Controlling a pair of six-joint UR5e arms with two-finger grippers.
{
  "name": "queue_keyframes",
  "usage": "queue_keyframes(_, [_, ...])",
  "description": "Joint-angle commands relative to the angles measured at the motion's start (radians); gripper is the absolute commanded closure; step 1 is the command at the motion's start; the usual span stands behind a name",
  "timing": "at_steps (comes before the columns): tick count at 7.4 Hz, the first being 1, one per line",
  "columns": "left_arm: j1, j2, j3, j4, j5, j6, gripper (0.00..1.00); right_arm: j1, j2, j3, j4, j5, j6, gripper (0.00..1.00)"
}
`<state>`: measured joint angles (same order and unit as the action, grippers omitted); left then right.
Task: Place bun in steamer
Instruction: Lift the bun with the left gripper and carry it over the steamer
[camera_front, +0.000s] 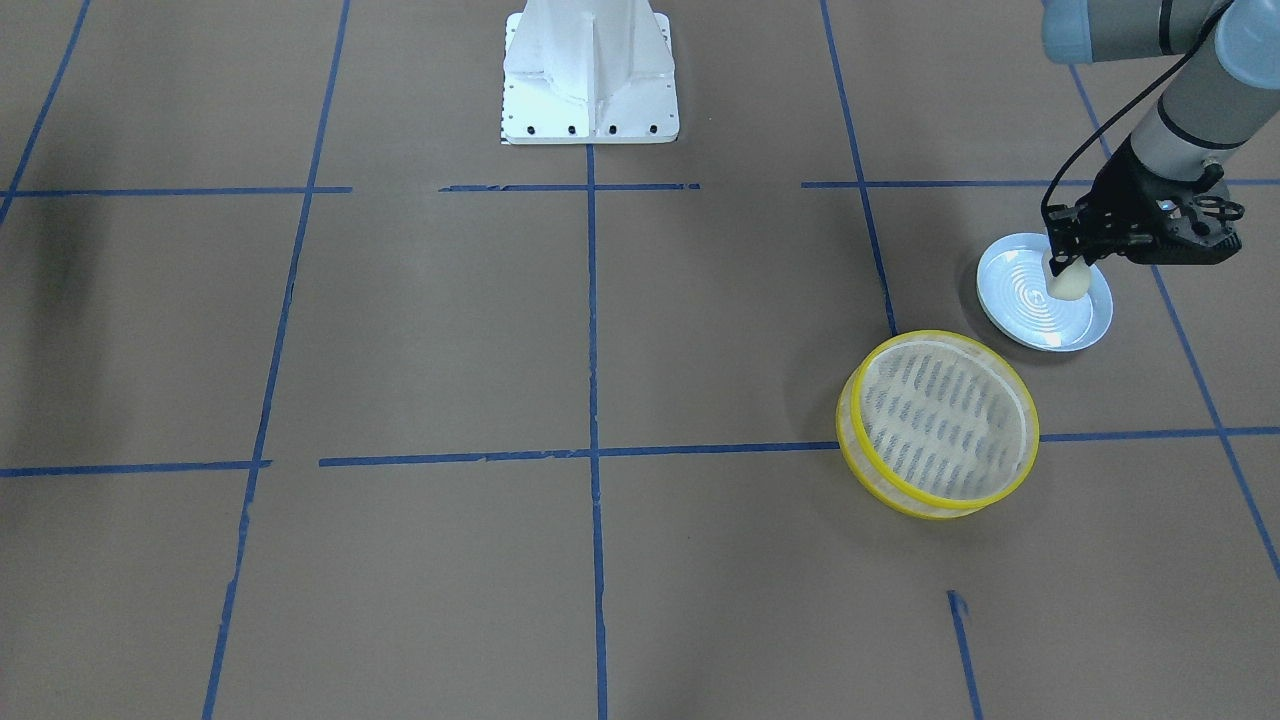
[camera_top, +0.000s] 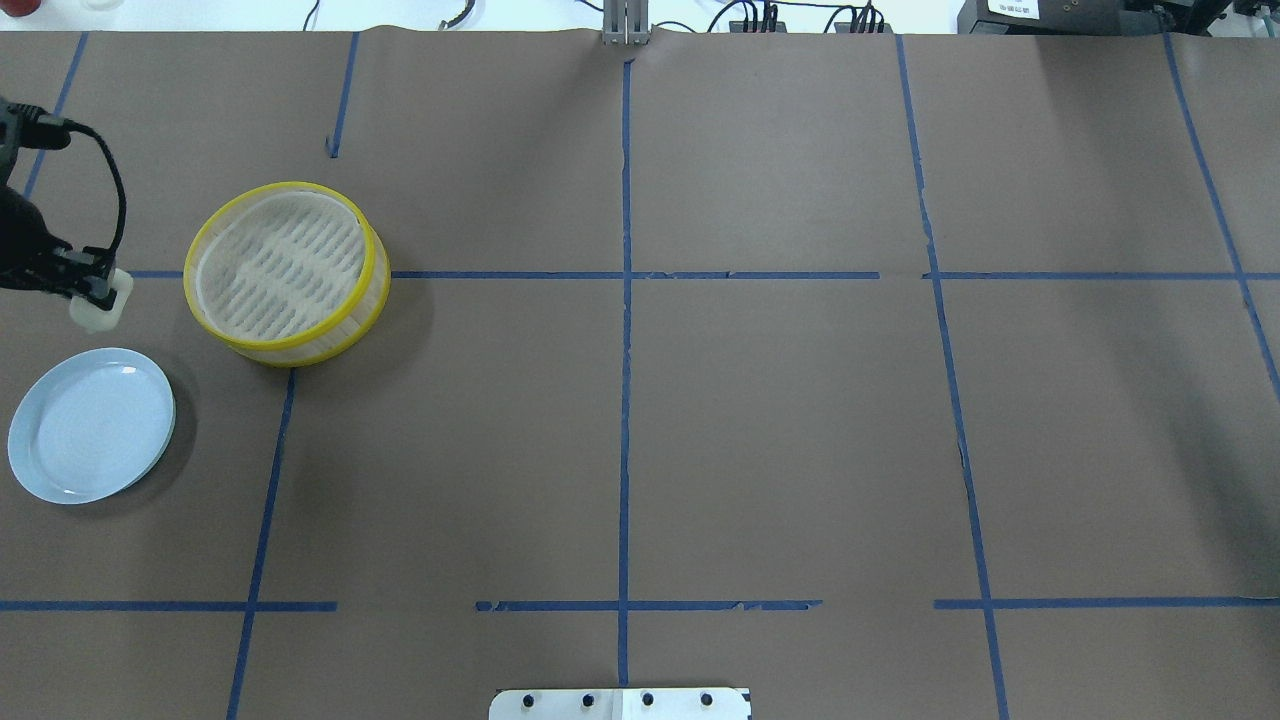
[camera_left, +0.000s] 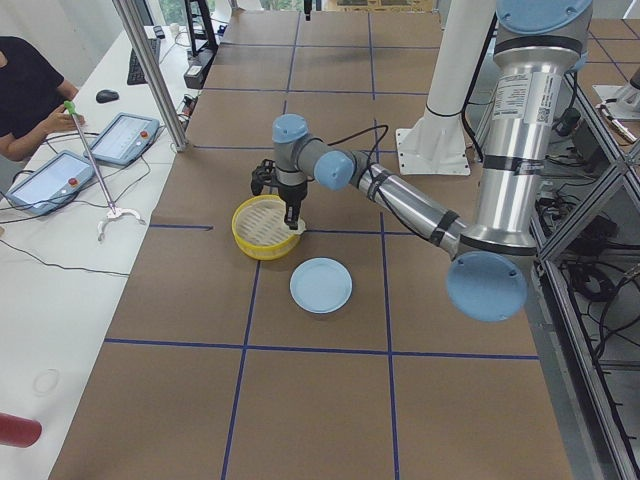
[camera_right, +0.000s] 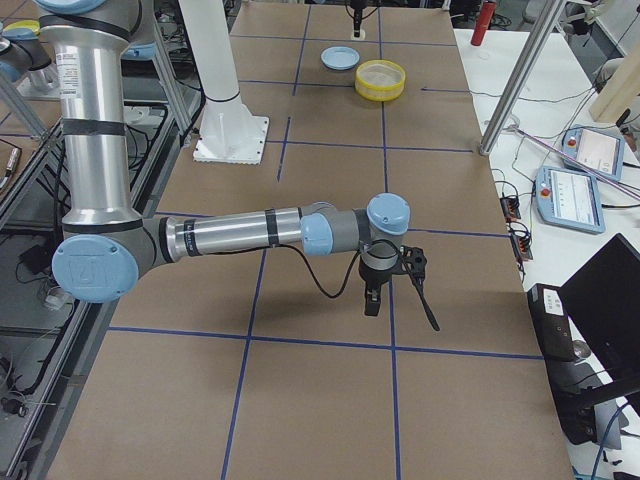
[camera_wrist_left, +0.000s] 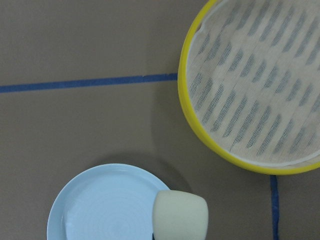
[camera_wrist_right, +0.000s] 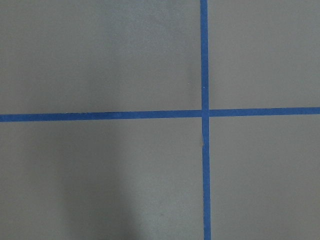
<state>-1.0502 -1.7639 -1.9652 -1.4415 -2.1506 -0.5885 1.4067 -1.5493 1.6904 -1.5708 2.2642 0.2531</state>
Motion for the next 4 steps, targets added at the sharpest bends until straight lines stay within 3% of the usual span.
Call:
queue_keyframes(1, [0.001,-0.193,0.118,0.064,-0.006,0.003,0.73,0.0,0.0,0.0,0.0,0.0,0.0,0.0])
queue_keyframes(2, [0.022,-0.266,0.212,0.052,-0.012,-0.023,0.72,-0.002,0.0,0.0,0.0,0.0,0.0,0.0])
queue_keyframes(4, [0.071,-0.276,0.296,-0.084,-0.011,-0.084,0.72,0.0,0.0,0.0,0.0,0.0,0.0,0.0])
